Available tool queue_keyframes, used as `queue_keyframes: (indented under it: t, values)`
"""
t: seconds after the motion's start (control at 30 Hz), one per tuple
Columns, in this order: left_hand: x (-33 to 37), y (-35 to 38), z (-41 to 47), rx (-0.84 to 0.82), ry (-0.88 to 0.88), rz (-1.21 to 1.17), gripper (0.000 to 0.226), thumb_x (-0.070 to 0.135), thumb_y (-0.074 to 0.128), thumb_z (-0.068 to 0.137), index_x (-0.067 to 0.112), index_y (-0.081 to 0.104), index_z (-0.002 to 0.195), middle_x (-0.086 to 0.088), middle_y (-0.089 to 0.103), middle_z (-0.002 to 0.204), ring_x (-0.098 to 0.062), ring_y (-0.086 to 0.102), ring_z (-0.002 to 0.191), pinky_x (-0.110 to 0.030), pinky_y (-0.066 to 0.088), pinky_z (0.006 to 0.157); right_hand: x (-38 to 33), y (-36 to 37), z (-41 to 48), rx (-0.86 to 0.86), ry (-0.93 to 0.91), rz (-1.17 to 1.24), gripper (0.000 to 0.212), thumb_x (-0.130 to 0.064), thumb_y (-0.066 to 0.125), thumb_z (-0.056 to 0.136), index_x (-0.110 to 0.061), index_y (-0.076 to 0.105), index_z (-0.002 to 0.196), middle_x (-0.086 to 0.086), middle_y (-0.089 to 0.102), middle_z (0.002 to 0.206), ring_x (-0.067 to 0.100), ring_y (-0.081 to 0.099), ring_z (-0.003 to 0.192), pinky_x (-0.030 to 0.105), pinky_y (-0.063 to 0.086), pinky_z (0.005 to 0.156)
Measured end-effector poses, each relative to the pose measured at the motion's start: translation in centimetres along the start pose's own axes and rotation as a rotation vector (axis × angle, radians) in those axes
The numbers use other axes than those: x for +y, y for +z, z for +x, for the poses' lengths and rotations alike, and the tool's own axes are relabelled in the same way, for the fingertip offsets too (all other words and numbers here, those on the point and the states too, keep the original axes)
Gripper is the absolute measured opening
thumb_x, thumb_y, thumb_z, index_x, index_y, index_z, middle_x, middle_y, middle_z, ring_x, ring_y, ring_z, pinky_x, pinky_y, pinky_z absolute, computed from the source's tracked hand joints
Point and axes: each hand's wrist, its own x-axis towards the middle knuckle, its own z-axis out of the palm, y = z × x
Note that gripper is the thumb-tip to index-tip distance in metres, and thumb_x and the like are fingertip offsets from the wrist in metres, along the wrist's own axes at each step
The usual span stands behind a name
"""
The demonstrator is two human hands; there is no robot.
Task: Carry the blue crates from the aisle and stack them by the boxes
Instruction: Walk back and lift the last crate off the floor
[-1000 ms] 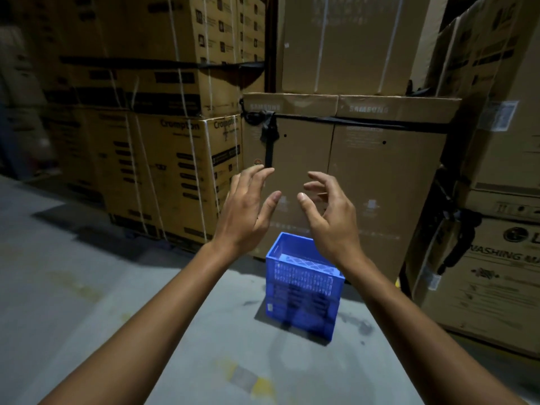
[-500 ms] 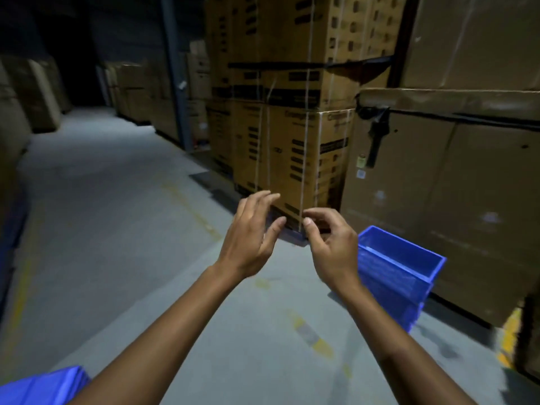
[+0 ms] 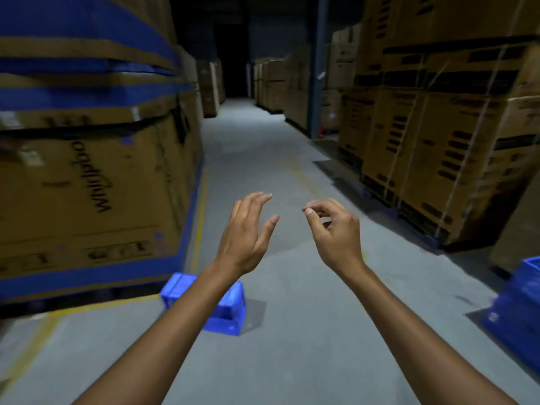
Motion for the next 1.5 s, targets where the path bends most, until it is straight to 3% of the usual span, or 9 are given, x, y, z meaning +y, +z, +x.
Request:
queue_keyframes:
  t: [0.1, 0.3, 0.43, 0.6, 0.77, 1.0, 1.13, 1.3, 1.5]
  values:
    - [-6.0, -6.8, -3.8, 0.03, -0.047, 0.038, 0.047, 0.042, 0.041, 0.098, 0.01, 0.052, 0.132, -0.008, 0.054, 0.131, -0.025, 0.049, 0.121, -0.031, 0.035, 0.104, -4.7, 7.9, -2.3, -0.026, 0.001, 0.065, 0.01, -0.018, 0.065, 0.092, -0.017, 0.073, 0.087, -0.007, 0.068, 0.089, 0.003, 0.063, 0.078, 0.019, 0.05, 0.061]
    - [-15.7, -16.8, -8.0, 0.069, -0.143, 0.135, 0.047, 0.043, 0.039, 0.098, 0.012, 0.052, 0.132, -0.006, 0.054, 0.128, -0.023, 0.049, 0.116, -0.024, 0.032, 0.097, -12.1, 19.6, -5.0, -0.164, -0.041, 0.121, 0.009, -0.013, 0.067, 0.089, -0.017, 0.072, 0.084, -0.006, 0.068, 0.086, 0.004, 0.062, 0.076, 0.012, 0.045, 0.062]
    - [-20.1, -19.7, -8.6, 0.099, -0.167, 0.157, 0.05, 0.045, 0.037, 0.098, 0.012, 0.05, 0.134, -0.006, 0.054, 0.129, -0.021, 0.049, 0.115, -0.023, 0.032, 0.093, -13.6, 24.1, -4.2, -0.214, -0.05, 0.106, 0.008, -0.013, 0.067, 0.089, -0.017, 0.073, 0.084, -0.004, 0.068, 0.087, 0.004, 0.062, 0.075, 0.009, 0.041, 0.061]
    - [-25.6, -19.4, -7.7, 0.089, -0.206, 0.139, 0.056, 0.046, 0.038, 0.098, 0.015, 0.039, 0.143, -0.006, 0.047, 0.137, -0.02, 0.044, 0.123, -0.034, 0.039, 0.098, -11.7, 28.9, -2.8, -0.257, -0.06, 0.075, 0.008, -0.011, 0.068, 0.089, -0.016, 0.073, 0.085, -0.004, 0.068, 0.089, 0.003, 0.062, 0.075, 0.012, 0.043, 0.061]
    - [-32.0, -16.3, -4.1, 0.022, -0.188, 0.19, 0.062, 0.052, 0.034, 0.096, 0.021, 0.027, 0.149, -0.008, 0.032, 0.149, -0.025, 0.032, 0.135, -0.035, 0.029, 0.105, -6.9, 34.4, 0.6, -0.274, -0.072, 0.035, 0.009, -0.014, 0.064, 0.089, -0.017, 0.073, 0.09, -0.005, 0.067, 0.095, 0.003, 0.062, 0.077, 0.022, 0.047, 0.063]
    - [-41.7, -9.8, 2.8, -0.114, -0.227, 0.287, 0.056, 0.048, 0.039, 0.1, 0.019, 0.032, 0.147, -0.01, 0.033, 0.149, -0.027, 0.032, 0.135, -0.043, 0.035, 0.104, 1.0, 43.4, 7.6, -0.306, -0.067, -0.006, 0.024, -0.026, 0.058, 0.085, -0.019, 0.069, 0.106, -0.002, 0.066, 0.104, 0.016, 0.067, 0.085, 0.032, 0.051, 0.072]
    - [-48.7, -5.4, 6.3, -0.165, -0.239, 0.28, 0.054, 0.048, 0.039, 0.099, 0.018, 0.036, 0.144, -0.011, 0.036, 0.146, -0.028, 0.036, 0.13, -0.045, 0.041, 0.101, 6.0, 50.2, 10.5, -0.323, -0.025, -0.009, 0.033, -0.02, 0.063, 0.088, -0.019, 0.061, 0.121, -0.003, 0.065, 0.111, 0.013, 0.063, 0.09, 0.033, 0.052, 0.077]
    - [-57.0, 1.8, 5.8, -0.197, -0.239, 0.248, 0.056, 0.051, 0.034, 0.097, 0.019, 0.036, 0.144, -0.011, 0.036, 0.146, -0.028, 0.035, 0.131, -0.046, 0.042, 0.1, 12.5, 57.6, 8.6, -0.323, 0.026, 0.004, 0.042, -0.015, 0.066, 0.086, -0.02, 0.057, 0.127, -0.005, 0.063, 0.114, 0.008, 0.058, 0.091, 0.026, 0.047, 0.078]
    - [-73.2, 18.3, -4.2, -0.222, -0.217, 0.191, 0.055, 0.05, 0.038, 0.096, 0.021, 0.037, 0.142, -0.009, 0.038, 0.143, -0.028, 0.036, 0.13, -0.049, 0.042, 0.099, 30.6, 71.4, -1.7, -0.33, 0.044, -0.045, 0.042, -0.018, 0.065, 0.086, -0.02, 0.056, 0.127, -0.004, 0.064, 0.114, 0.012, 0.061, 0.092, 0.027, 0.048, 0.08]
